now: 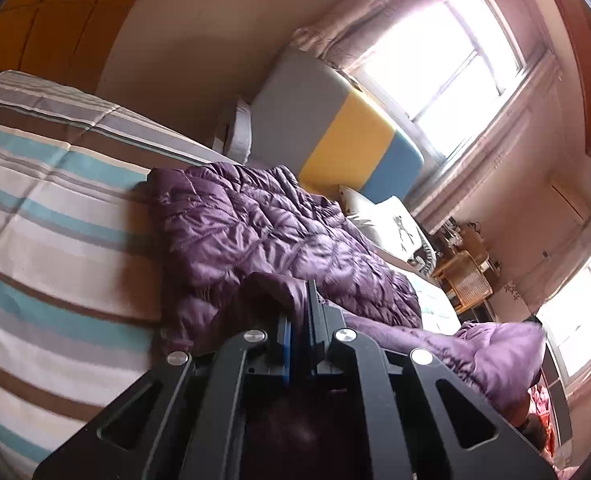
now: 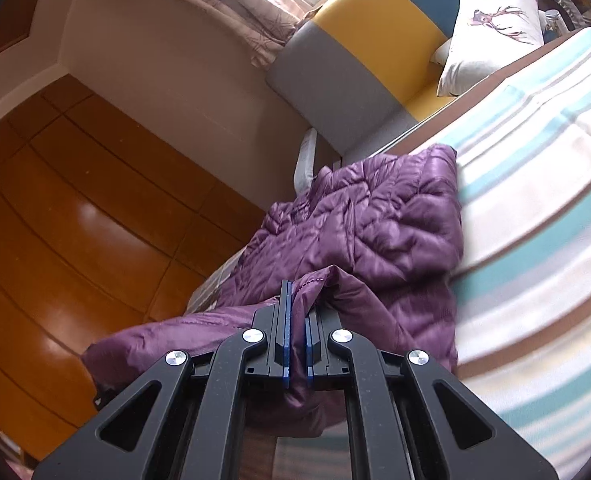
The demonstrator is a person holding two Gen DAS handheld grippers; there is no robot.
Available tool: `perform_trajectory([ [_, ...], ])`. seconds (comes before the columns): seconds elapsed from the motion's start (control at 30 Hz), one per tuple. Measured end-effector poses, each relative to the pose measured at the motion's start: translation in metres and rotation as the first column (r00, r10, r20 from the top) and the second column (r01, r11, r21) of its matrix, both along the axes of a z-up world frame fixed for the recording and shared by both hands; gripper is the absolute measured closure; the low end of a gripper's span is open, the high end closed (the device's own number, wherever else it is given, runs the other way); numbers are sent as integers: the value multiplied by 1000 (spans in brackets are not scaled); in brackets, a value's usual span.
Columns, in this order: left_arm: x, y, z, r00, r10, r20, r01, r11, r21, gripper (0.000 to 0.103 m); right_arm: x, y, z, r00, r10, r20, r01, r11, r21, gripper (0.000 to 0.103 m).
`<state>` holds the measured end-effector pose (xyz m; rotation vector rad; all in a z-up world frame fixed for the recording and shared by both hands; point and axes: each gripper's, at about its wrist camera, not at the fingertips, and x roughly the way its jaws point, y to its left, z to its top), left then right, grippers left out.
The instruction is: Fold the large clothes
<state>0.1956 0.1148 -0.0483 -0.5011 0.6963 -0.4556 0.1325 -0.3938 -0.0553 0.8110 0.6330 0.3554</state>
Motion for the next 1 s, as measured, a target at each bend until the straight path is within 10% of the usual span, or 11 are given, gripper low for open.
perform_trajectory([
  [1.0, 165, -23, -49, 983, 90, -158, -78, 993, 84, 94, 144, -31, -75, 967, -144, -210, 168, 980, 104, 98],
])
